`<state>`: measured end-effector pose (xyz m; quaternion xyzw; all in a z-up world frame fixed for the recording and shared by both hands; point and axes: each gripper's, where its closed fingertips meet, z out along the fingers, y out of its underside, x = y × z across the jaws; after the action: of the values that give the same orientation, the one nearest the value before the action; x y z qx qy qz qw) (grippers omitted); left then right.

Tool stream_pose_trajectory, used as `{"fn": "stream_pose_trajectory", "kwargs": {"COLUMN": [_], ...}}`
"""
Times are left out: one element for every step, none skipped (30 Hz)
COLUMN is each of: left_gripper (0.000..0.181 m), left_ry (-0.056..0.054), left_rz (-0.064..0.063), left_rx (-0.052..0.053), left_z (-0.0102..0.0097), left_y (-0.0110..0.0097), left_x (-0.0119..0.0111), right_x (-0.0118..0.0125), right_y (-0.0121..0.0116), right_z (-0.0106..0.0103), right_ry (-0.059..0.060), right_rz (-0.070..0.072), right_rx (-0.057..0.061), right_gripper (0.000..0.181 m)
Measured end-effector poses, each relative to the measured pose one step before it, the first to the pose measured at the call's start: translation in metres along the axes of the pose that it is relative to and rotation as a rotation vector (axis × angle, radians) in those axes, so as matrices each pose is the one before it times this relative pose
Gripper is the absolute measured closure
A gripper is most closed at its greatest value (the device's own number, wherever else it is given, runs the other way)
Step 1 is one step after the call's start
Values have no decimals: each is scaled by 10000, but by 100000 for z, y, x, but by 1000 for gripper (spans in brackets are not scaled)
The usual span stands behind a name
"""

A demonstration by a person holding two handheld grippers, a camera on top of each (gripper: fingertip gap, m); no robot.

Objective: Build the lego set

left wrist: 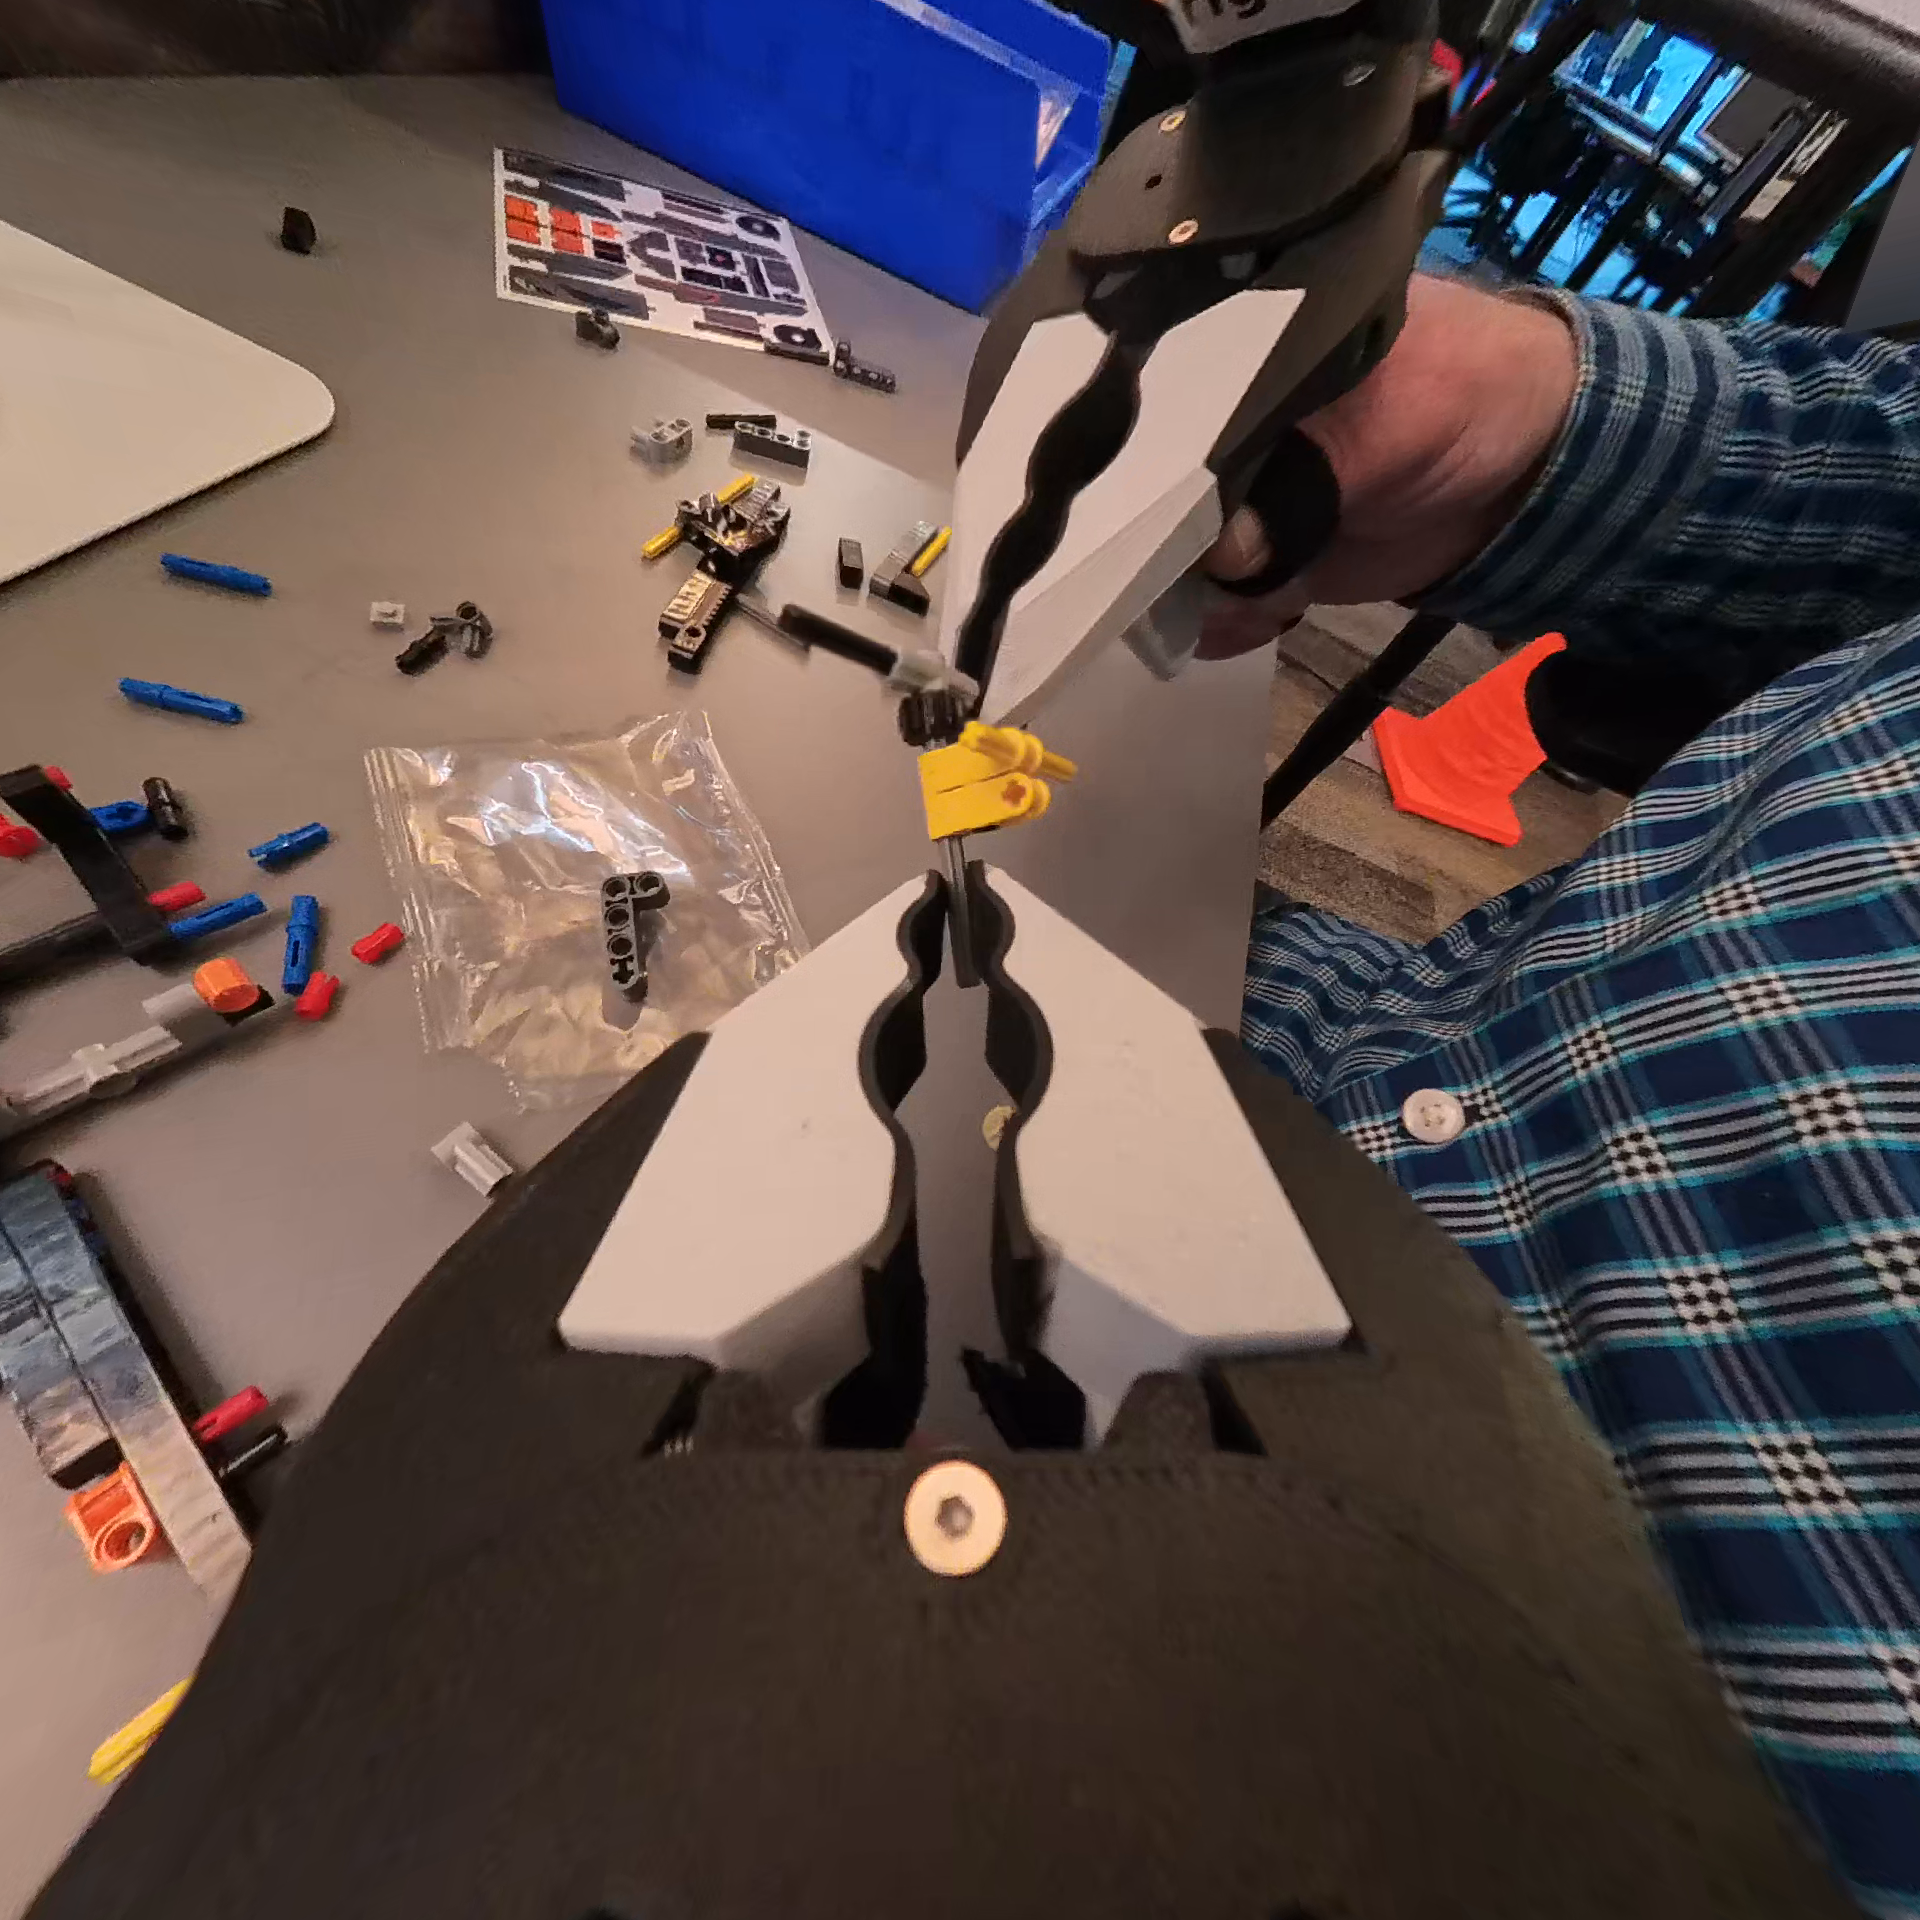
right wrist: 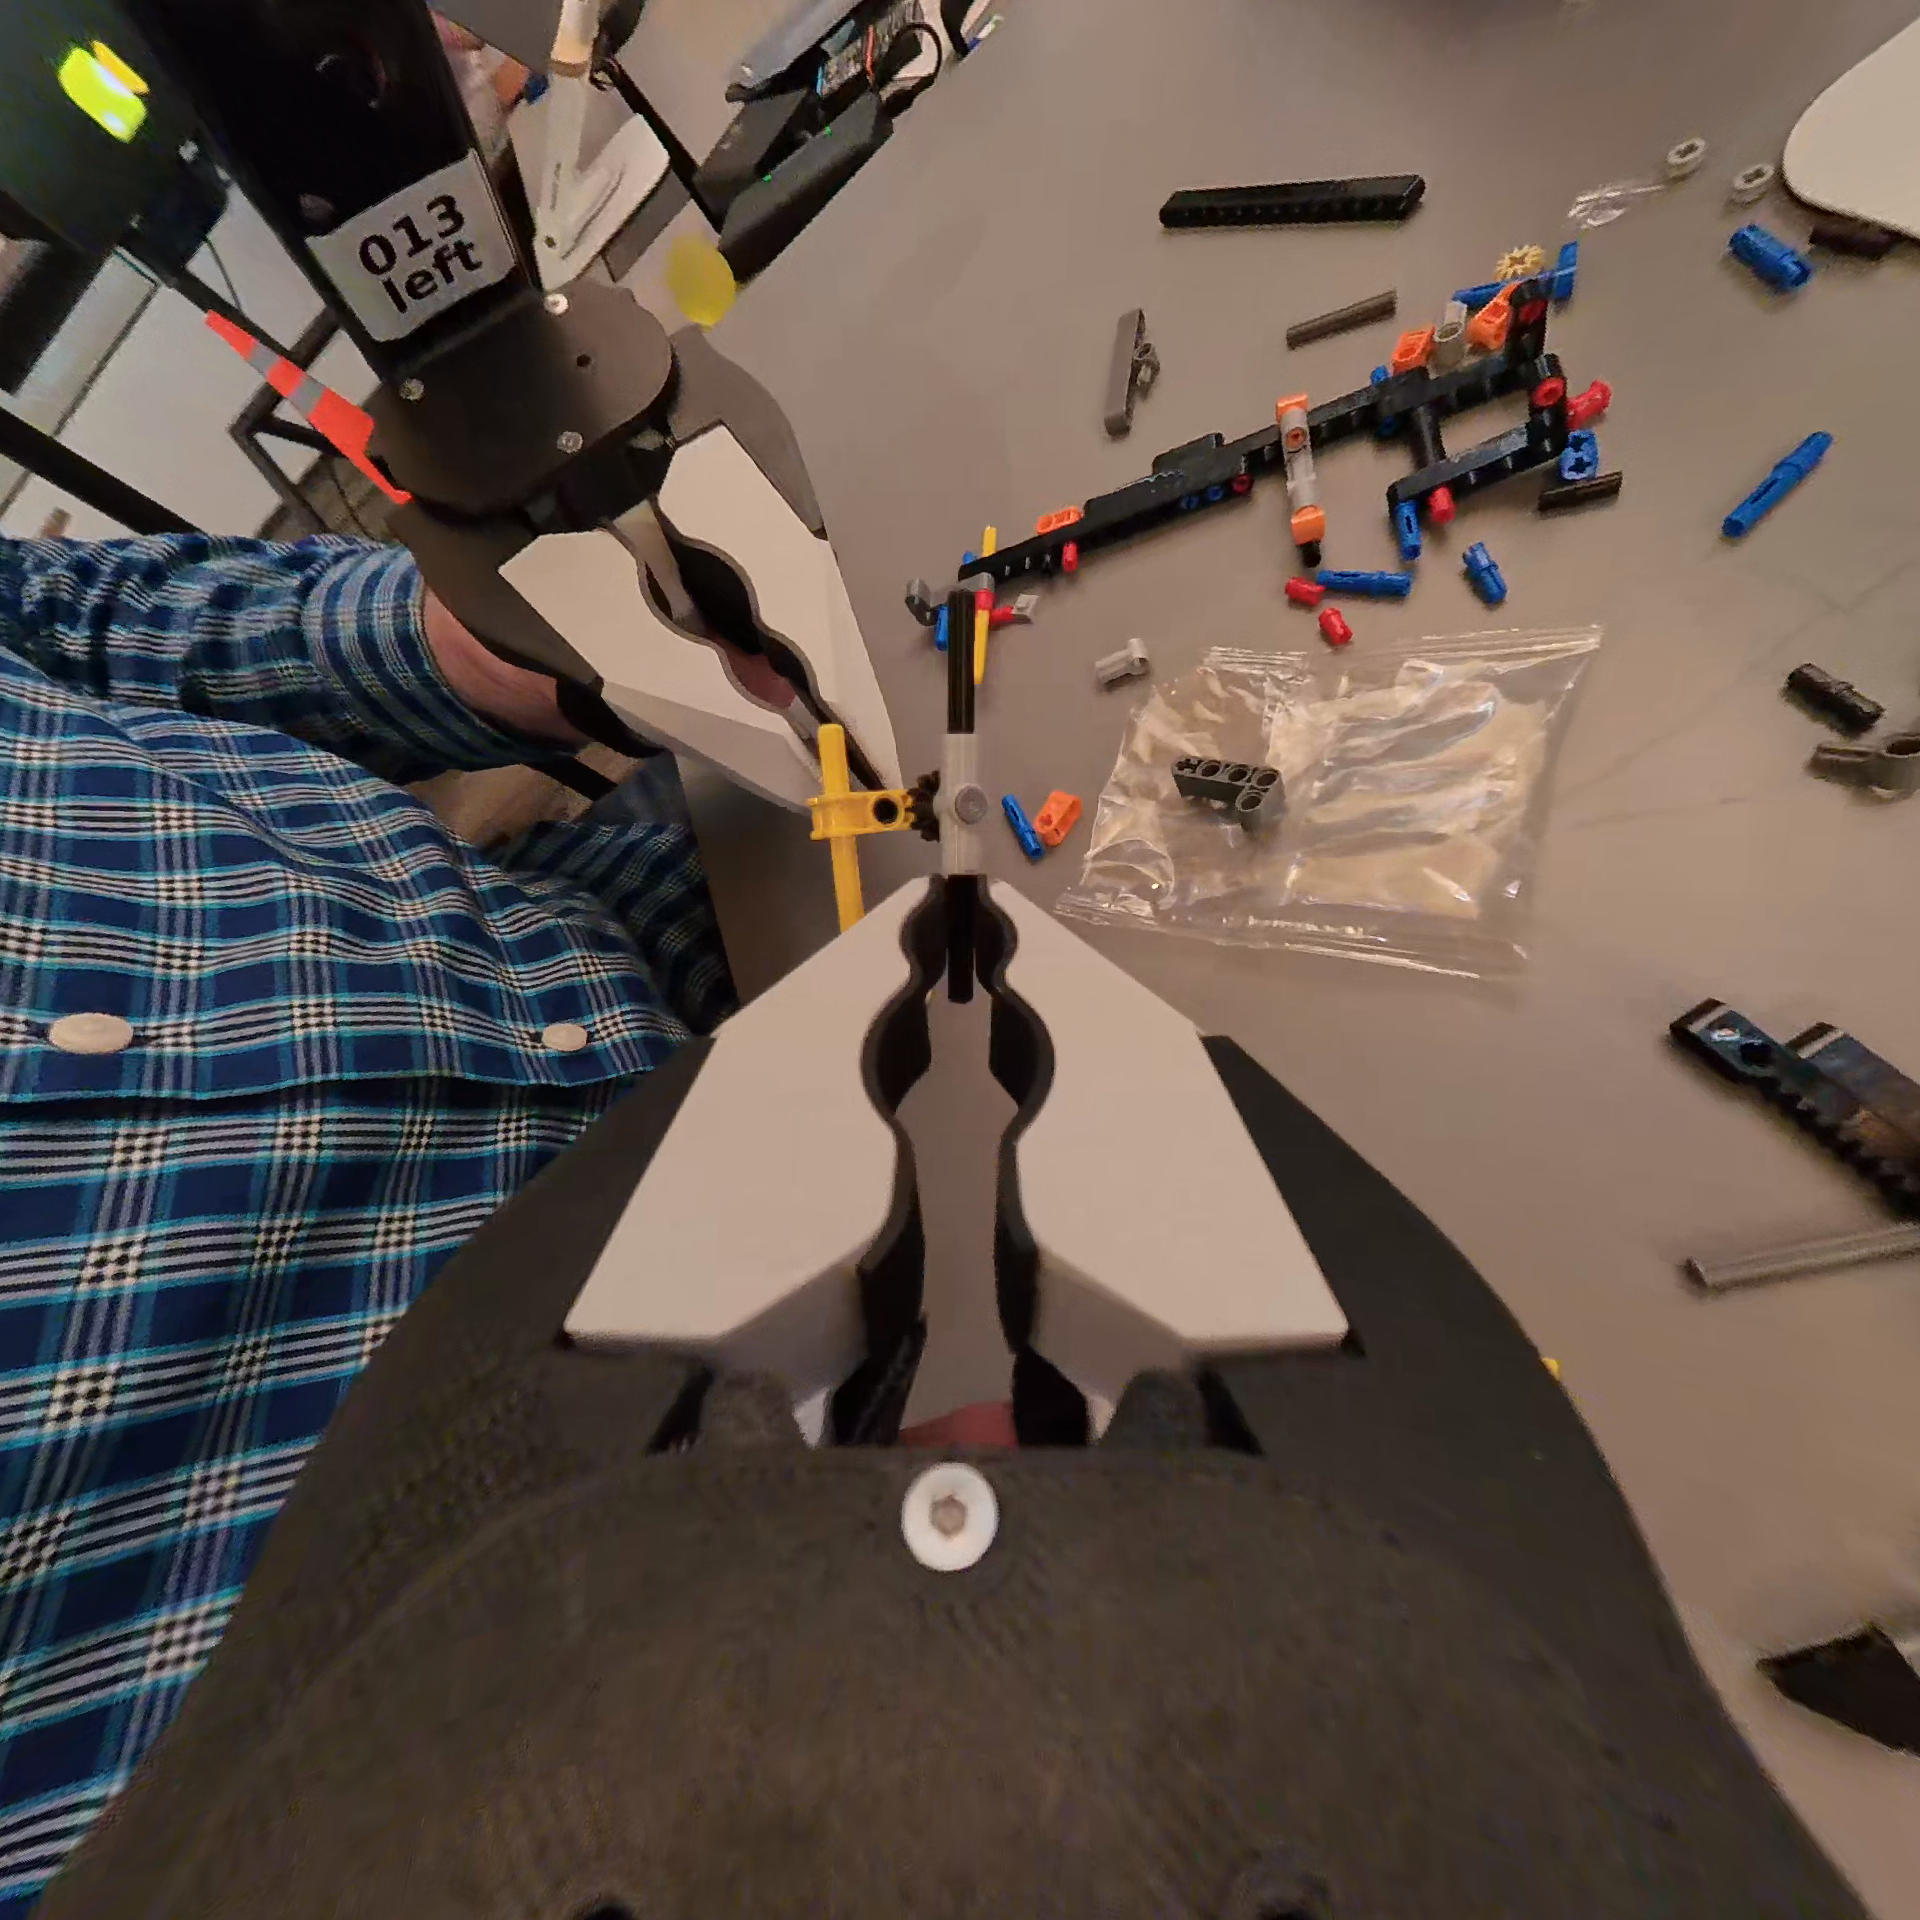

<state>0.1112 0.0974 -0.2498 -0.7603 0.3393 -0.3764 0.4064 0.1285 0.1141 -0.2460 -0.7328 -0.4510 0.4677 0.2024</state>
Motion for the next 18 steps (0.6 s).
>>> {"fn": "stream_pose_trajectory", "kwargs": {"left_gripper": [180,180,179,179,178,177,177,177,178,178,177,177,175,171,170,167,165,163], "left_ry": [7,15,46,45,71,57,-45,-60,24,56,24,8,-26,-10,-12,-20,-19,-50], "left_rz": [-65,-107,-86,-35,7,26,47,18,-100,-180,-134,-51,-56,-70,-43,-3,23,47], "left_rx": [10,43,71,55,5,-63,-110,-39,95,105,25,8,9,-5,10,12,-58,-59], "left_z": [-43,-64,-53,-26,49,89,79,6,-57,-89,-70,-83,-93,-99,-99,-75,-64,-67], "left_y": [-65,-116,-147,-125,-81,37,134,79,-133,-144,-14,8,27,54,42,16,115,104], "left_x": [-25,-51,-4,37,132,136,-32,-84,-11,-29,-83,-79,-140,-112,-70,-33,-13,-51], "right_x": [-46,-7,-69,-200,-175,-10,120,25,-43,32,38,24,14,2,-16,32,108,95], "right_y": [-114,-76,-20,31,-10,33,27,-66,-192,-127,-105,-123,-115,-133,-147,-96,-94,-121], "right_z": [-18,7,73,148,176,182,120,22,-14,12,65,98,102,122,120,123,88,56], "right_ry": [-137,-116,-144,-210,-145,-21,33,-62,-110,-72,-63,-77,-88,-120,-150,-131,-48,-23], "right_rz": [106,95,83,65,-3,-57,-72,-76,-26,-9,-24,-24,-4,0,7,24,-36,-71], "right_rx": [27,8,-18,-72,-57,-97,-117,-72,-3,-58,-75,-68,-68,-49,-13,-38,-36,-29], "right_gripper": [179,180,180,180,180,180,180,180,180,180,180,180,180,180,180,180,180,180]}}
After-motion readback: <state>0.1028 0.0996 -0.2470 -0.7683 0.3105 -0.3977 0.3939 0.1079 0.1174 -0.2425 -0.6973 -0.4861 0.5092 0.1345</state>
